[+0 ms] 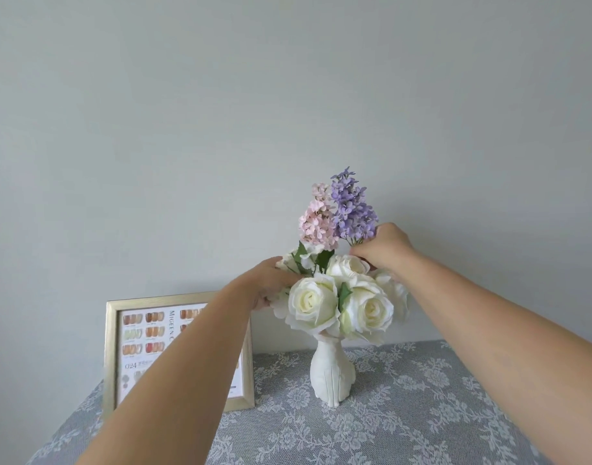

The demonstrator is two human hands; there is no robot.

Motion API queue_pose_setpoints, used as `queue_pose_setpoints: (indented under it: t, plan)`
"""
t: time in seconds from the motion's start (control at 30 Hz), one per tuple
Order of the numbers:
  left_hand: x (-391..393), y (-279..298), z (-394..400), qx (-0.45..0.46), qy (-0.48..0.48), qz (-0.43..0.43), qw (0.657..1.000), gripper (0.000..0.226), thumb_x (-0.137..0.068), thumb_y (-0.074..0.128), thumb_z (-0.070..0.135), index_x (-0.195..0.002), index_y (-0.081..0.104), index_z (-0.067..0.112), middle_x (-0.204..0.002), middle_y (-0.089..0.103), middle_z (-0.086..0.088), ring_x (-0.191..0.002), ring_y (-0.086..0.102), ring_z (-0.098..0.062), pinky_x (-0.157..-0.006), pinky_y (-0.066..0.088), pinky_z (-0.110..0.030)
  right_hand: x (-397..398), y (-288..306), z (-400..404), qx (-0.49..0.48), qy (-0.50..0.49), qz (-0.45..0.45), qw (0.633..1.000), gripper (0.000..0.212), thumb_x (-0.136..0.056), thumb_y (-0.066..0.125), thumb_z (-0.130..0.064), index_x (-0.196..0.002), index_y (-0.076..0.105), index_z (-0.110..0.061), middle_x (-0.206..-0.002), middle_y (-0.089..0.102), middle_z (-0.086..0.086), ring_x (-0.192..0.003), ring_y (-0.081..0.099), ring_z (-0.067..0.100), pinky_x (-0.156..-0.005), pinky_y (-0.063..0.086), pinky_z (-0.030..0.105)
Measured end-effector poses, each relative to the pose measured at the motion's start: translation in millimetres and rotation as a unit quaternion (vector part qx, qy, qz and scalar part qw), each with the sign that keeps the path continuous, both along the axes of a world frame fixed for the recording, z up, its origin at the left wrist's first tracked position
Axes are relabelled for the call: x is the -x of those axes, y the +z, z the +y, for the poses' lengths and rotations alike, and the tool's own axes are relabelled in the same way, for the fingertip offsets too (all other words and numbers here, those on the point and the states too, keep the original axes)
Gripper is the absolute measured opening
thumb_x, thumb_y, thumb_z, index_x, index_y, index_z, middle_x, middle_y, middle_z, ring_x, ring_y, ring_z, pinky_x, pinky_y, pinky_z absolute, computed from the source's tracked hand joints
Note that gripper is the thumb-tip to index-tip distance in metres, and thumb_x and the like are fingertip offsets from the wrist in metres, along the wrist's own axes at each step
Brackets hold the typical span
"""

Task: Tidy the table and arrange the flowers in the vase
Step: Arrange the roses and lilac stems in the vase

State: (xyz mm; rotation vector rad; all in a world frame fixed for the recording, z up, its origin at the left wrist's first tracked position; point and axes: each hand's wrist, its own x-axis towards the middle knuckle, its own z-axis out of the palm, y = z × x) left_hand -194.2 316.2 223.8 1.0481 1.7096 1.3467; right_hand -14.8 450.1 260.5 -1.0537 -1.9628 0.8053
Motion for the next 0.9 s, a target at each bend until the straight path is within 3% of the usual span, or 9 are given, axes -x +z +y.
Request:
queue_pose_setpoints:
  t: [0.07, 0.17, 0.3, 0.43, 0.53, 0.63, 0.7, 0.77, 0.9]
  plan:
    - [3, 1, 1, 0.0, 0.089, -0.028, 0.996, 0.027, -0.073, 0.084, 0.016, -0.095, 0.07, 0.01, -0.085, 0.063, -0.007, -0.047, 0.046, -0.012, -0.038, 0.035, -0.016, 0, 0, 1, -0.009, 0.001, -0.004, 1.0, 0.023, -0.066, 0.072, -0.013, -0.067, 0.05, -0.016, -0.062, 0.053, 0.002, -0.059, 0.051, 0.019, -0.05, 0.038, 0.025]
    - [10, 8, 3, -0.016, 0.192, -0.085, 0.978, 0.037, -0.075, 0.083, 0.024, -0.105, 0.066, 0.009, -0.088, 0.055, -0.007, -0.042, 0.026, -0.01, -0.034, 0.022, -0.013, 0, -1, 0, -0.019, 0.004, -0.005, 1.0, 0.025, -0.066, 0.07, -0.012, -0.063, 0.046, -0.017, -0.061, 0.052, 0.003, -0.06, 0.051, 0.019, -0.053, 0.039, 0.026]
    - [-6, 18, -2, -0.058, 0.2, -0.118, 0.971, 0.026, -0.092, 0.058, 0.012, -0.117, 0.066, 0.013, -0.099, 0.059, -0.008, -0.054, 0.046, -0.015, -0.033, 0.034, -0.014, 2, 0, -1, -0.026, 0.013, -0.01, 1.0, 0.021, -0.067, 0.069, -0.012, -0.066, 0.049, -0.016, -0.064, 0.053, 0.005, -0.061, 0.05, 0.018, -0.054, 0.038, 0.026]
    - [-25, 32, -16, -0.105, 0.083, -0.237, 0.962, 0.027, -0.087, 0.049, 0.032, -0.096, 0.061, 0.009, -0.081, 0.065, -0.009, -0.06, 0.061, -0.024, -0.056, 0.052, -0.029, 2, 1, -3, -0.032, 0.009, -0.016, 0.999, 0.018, -0.067, 0.07, -0.012, -0.068, 0.052, -0.016, -0.063, 0.055, 0.005, -0.059, 0.051, 0.018, -0.052, 0.038, 0.024]
    - [-28, 34, -25, -0.026, 0.049, -0.152, 0.987, 0.031, -0.087, 0.044, 0.037, -0.099, 0.063, 0.014, -0.087, 0.063, -0.005, -0.076, 0.056, -0.025, -0.083, 0.046, -0.046, 1, 0, -4, -0.039, 0.005, -0.023, 0.999, 0.015, -0.066, 0.071, -0.013, -0.071, 0.057, -0.016, -0.065, 0.057, 0.004, -0.057, 0.051, 0.018, -0.048, 0.037, 0.023]
    - [-33, 30, -33, 0.017, 0.089, 0.0, 0.996, 0.029, -0.094, 0.05, 0.039, -0.109, 0.066, 0.02, -0.103, 0.06, -0.002, -0.097, 0.055, -0.024, -0.09, 0.036, -0.056, -1, 1, -4, -0.042, 0.001, -0.027, 0.999, 0.015, -0.066, 0.071, -0.014, -0.072, 0.058, -0.016, -0.065, 0.056, 0.004, -0.058, 0.05, 0.018, -0.047, 0.036, 0.022]
    - [-33, 28, -35, -0.025, 0.118, 0.08, 0.989, 0.021, -0.092, 0.059, 0.035, -0.092, 0.069, 0.017, -0.092, 0.061, -0.003, -0.081, 0.055, -0.018, -0.077, 0.043, -0.033, -2, 1, -4, -0.04, -0.001, -0.03, 0.999, 0.016, -0.066, 0.071, -0.014, -0.071, 0.056, -0.016, -0.061, 0.053, 0.002, -0.056, 0.049, 0.019, -0.046, 0.035, 0.022]
    - [-31, 29, -35, -0.076, 0.146, 0.066, 0.984, 0.018, -0.088, 0.067, 0.026, -0.081, 0.07, 0.009, -0.07, 0.066, -0.001, -0.061, 0.058, -0.014, -0.053, 0.044, -0.018, -2, 1, -6, -0.044, -0.002, -0.04, 0.998, 0.016, -0.066, 0.071, -0.014, -0.068, 0.055, -0.015, -0.058, 0.051, 0.001, -0.054, 0.047, 0.019, -0.045, 0.034, 0.022]
    - [-30, 33, -34, -0.076, 0.184, 0.005, 0.98, 0.022, -0.084, 0.068, 0.023, -0.068, 0.061, 0.01, -0.039, 0.056, 0.007, -0.034, 0.053, -0.007, -0.031, 0.032, -0.011, 0, 1, -7, -0.066, -0.002, -0.059, 0.996, 0.012, -0.068, 0.07, -0.014, -0.066, 0.058, -0.012, -0.057, 0.051, 0.002, -0.053, 0.048, 0.018, -0.043, 0.033, 0.021]
